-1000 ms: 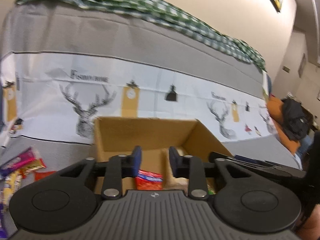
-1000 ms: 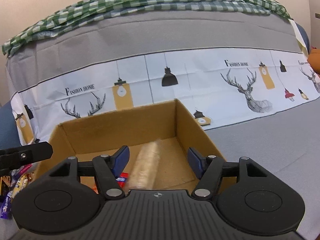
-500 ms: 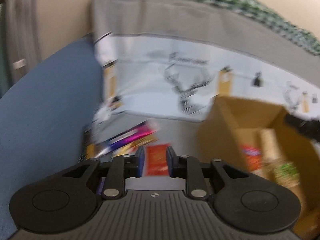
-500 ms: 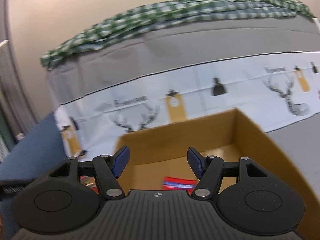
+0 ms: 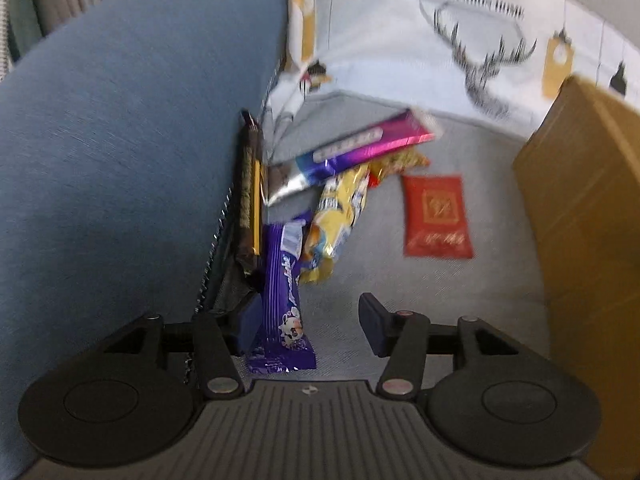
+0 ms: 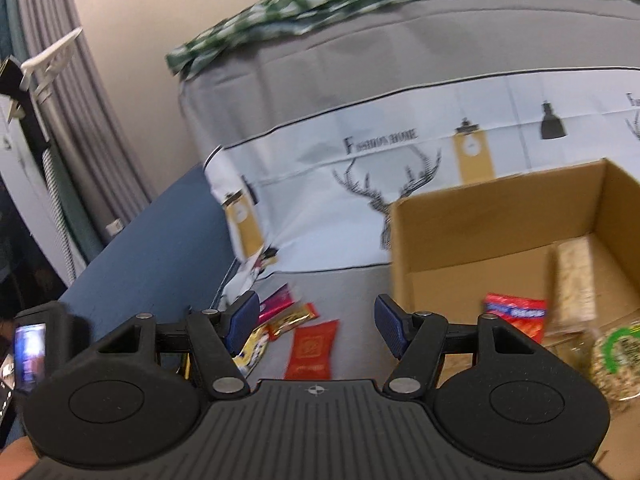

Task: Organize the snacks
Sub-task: 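Reach both tools back to the snack pile over purple bar and red packet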

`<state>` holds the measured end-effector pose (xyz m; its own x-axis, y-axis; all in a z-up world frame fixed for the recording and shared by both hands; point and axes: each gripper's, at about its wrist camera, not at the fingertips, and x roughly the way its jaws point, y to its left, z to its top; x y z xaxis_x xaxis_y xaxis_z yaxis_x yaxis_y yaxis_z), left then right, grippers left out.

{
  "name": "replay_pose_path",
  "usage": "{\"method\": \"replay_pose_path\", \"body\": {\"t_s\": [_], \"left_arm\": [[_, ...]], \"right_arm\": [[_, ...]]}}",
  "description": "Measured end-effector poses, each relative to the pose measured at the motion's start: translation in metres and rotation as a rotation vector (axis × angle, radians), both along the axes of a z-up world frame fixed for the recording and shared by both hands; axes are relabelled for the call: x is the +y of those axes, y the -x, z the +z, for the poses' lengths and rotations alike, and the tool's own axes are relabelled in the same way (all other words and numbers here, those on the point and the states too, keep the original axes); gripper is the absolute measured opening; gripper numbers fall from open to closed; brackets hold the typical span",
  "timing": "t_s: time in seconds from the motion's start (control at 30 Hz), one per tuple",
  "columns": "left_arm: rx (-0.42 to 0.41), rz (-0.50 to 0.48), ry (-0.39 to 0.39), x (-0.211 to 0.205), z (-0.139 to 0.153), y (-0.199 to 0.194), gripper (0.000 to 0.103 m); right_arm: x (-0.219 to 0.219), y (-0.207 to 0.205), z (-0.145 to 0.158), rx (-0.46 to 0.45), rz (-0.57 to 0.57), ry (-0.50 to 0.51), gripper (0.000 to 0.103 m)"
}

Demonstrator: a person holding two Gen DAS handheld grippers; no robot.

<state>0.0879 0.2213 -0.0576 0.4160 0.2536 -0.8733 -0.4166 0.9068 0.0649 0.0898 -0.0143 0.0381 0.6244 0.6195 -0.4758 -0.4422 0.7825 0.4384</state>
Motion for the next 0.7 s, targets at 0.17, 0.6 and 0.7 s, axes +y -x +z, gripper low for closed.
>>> {"method": "replay_pose_path", "body": {"t_s": [0.17, 0.6, 0.7], "left_arm": [[0.038, 0.041, 0.072, 0.013, -0.012, -0.001, 0.028], [0.021, 0.05, 0.243, 0.021, -0.004, 0.018, 0.018], [0.02, 0.056, 0.269, 0.024, -0.005, 0.018, 0.018]], "right_arm": [[0.012, 0.004, -0.004, 0.011, 0.017, 0.021, 0.066], [0.059, 0.019, -0.014, -0.004, 0.08, 0.151, 0.066], [0.076, 0.015, -0.024, 0.031, 0.052, 0.184, 0.065]]}}
